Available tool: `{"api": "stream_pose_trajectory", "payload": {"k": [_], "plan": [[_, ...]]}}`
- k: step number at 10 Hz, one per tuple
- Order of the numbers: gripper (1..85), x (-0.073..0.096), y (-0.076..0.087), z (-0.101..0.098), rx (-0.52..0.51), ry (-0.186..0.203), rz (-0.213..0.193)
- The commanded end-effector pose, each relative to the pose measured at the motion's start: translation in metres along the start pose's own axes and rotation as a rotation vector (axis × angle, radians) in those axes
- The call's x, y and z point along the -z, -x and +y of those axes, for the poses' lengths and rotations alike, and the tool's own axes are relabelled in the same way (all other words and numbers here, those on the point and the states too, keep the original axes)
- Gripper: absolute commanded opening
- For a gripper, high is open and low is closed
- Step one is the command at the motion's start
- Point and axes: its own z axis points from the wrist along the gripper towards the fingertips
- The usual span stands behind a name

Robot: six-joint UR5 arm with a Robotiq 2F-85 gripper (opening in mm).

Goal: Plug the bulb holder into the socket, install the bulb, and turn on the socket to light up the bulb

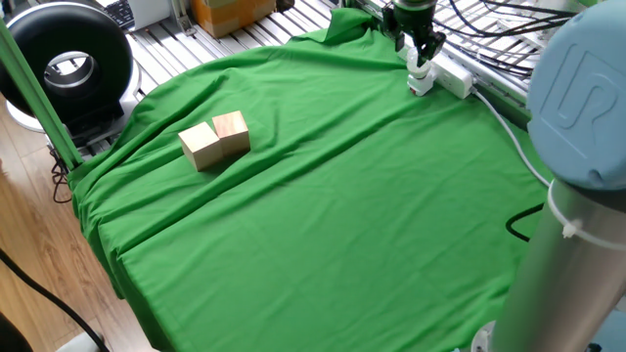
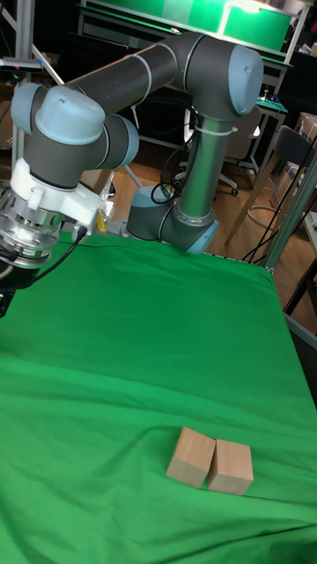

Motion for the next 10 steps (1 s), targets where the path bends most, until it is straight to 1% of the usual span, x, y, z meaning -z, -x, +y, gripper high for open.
{"api": "stream_pose_trajectory", "payload": {"k": [1,3,4,5,7,8,10], "plan": [[57.7,-0.005,0.004,-0.007,0.012,0.002,-0.017],[69.3,-0.005,0.005,0.005,0.017,0.051,-0.019],[78.0,-0.004,0.009,0.017,0.008,0.099,-0.037],[78.7,-0.004,0.008,0.019,0.010,0.105,-0.037],[78.0,-0.008,-0.004,0.016,0.035,0.093,-0.010],[77.7,-0.008,-0.007,0.011,0.041,0.075,0.006],[75.7,-0.009,-0.007,0.006,0.046,0.058,0.012]]}}
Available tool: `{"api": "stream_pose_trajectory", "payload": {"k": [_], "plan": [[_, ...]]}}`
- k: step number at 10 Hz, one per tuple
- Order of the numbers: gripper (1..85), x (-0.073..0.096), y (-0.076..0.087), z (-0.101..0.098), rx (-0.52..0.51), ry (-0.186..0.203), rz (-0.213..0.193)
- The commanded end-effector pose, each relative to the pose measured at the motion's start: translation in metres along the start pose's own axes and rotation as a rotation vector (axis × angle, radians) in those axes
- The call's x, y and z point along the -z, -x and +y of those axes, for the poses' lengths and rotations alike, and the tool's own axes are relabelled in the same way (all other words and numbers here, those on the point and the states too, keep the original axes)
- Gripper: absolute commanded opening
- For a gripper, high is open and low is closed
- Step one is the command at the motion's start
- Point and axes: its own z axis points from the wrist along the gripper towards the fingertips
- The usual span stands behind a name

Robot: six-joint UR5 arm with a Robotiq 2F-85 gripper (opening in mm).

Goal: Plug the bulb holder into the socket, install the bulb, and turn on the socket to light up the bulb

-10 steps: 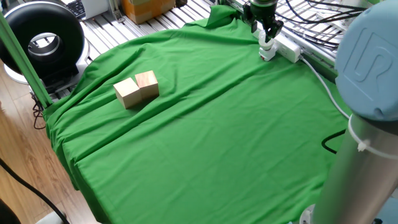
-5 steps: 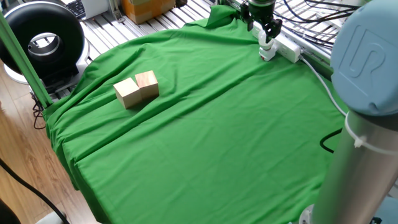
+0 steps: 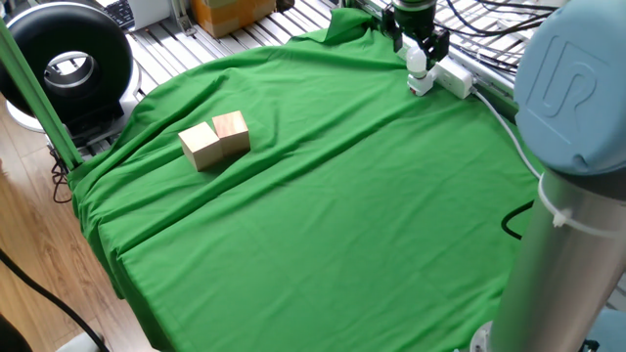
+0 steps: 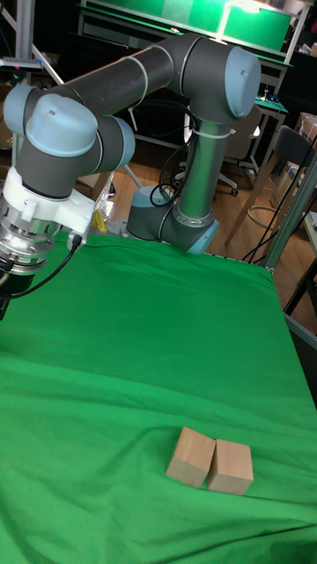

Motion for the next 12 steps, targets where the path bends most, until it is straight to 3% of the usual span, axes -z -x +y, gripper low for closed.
{"api": "stream_pose_trajectory", "payload": {"k": [1,5,7,11,12], "plan": [[74.7,-0.001,-0.005,-0.004,0.007,-0.016,0.012],[71.7,-0.004,-0.015,-0.001,0.015,-0.010,0.029],[69.7,-0.005,-0.012,-0.002,0.009,-0.011,0.021],[45.7,-0.005,-0.010,0.000,-0.042,-0.010,0.017],[35.0,-0.005,-0.012,0.001,-0.054,-0.008,0.023]]}}
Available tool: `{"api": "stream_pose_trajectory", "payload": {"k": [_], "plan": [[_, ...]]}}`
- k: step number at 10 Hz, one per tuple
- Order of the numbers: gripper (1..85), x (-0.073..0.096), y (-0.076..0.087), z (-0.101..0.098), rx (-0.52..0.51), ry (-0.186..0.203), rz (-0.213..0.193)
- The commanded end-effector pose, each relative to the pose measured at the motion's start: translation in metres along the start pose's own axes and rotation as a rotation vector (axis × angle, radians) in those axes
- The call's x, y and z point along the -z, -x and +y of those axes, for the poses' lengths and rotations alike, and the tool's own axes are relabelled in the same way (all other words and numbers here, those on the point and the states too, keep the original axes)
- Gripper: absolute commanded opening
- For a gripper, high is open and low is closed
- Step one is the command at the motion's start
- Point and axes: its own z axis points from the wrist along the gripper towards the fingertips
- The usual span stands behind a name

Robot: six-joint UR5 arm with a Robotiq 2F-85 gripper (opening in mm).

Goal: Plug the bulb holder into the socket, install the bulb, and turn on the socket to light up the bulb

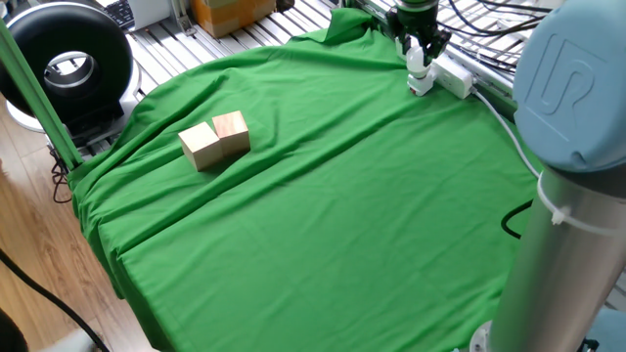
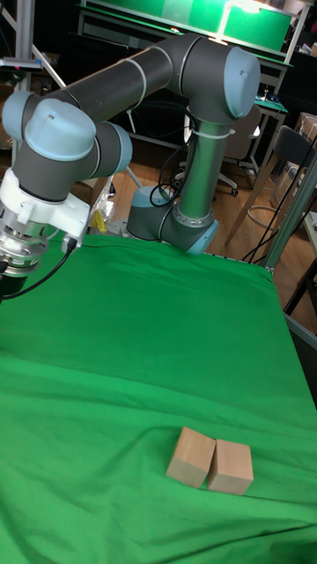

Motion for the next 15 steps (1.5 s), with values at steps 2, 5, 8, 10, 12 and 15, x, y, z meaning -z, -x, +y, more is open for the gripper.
{"api": "stream_pose_trajectory", "payload": {"k": [2,5,8,10,12,15], "plan": [[24.0,0.001,-0.003,0.003,-0.065,0.003,0.006],[14.7,0.001,-0.005,0.006,-0.113,0.015,0.014],[7.0,0.000,-0.008,0.005,-0.171,0.013,0.023],[1.7,0.001,-0.014,0.005,-0.185,0.008,0.046],[1.0,0.001,-0.015,0.002,-0.221,-0.004,0.048],[1.0,0.002,-0.016,0.000,-0.292,-0.018,0.049]]}}
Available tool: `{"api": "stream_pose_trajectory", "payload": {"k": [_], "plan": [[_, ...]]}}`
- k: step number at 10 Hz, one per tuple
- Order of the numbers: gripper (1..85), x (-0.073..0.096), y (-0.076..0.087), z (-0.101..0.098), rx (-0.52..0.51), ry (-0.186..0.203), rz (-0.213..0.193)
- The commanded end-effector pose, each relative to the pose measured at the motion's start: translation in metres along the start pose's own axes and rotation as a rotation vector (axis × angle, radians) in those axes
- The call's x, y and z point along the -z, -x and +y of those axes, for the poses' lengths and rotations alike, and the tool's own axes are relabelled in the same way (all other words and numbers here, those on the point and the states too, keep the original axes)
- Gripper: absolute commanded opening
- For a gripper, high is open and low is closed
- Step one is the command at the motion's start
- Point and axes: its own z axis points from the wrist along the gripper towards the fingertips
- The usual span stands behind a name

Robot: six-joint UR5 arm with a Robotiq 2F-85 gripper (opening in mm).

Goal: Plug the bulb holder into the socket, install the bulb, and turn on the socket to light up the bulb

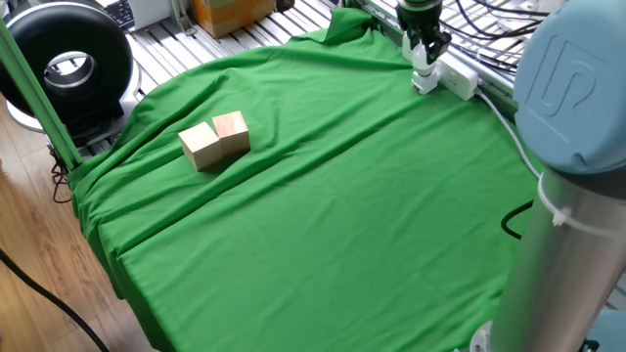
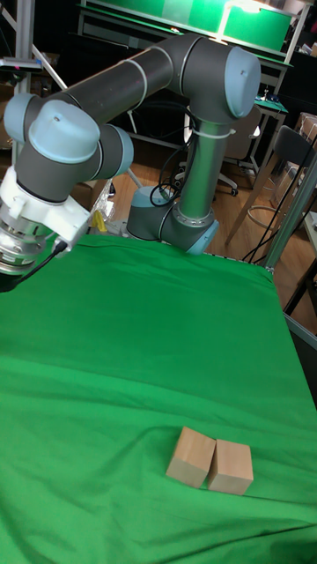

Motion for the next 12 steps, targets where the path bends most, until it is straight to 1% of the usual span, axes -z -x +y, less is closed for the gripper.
{"api": "stream_pose_trajectory", "payload": {"k": [1,4,8,9,12], "plan": [[1.0,0.0011,-0.0004,-0.0040,-0.092,-0.019,-0.010],[1.0,-0.0007,0.0024,-0.0109,-0.172,-0.039,-0.029],[1.0,-0.0023,0.0075,-0.0108,-0.316,-0.030,-0.060],[1.0,-0.0039,0.0084,-0.0094,-0.358,-0.021,-0.071],[1.0,-0.0055,0.0057,-0.0090,-0.448,-0.016,-0.068]]}}
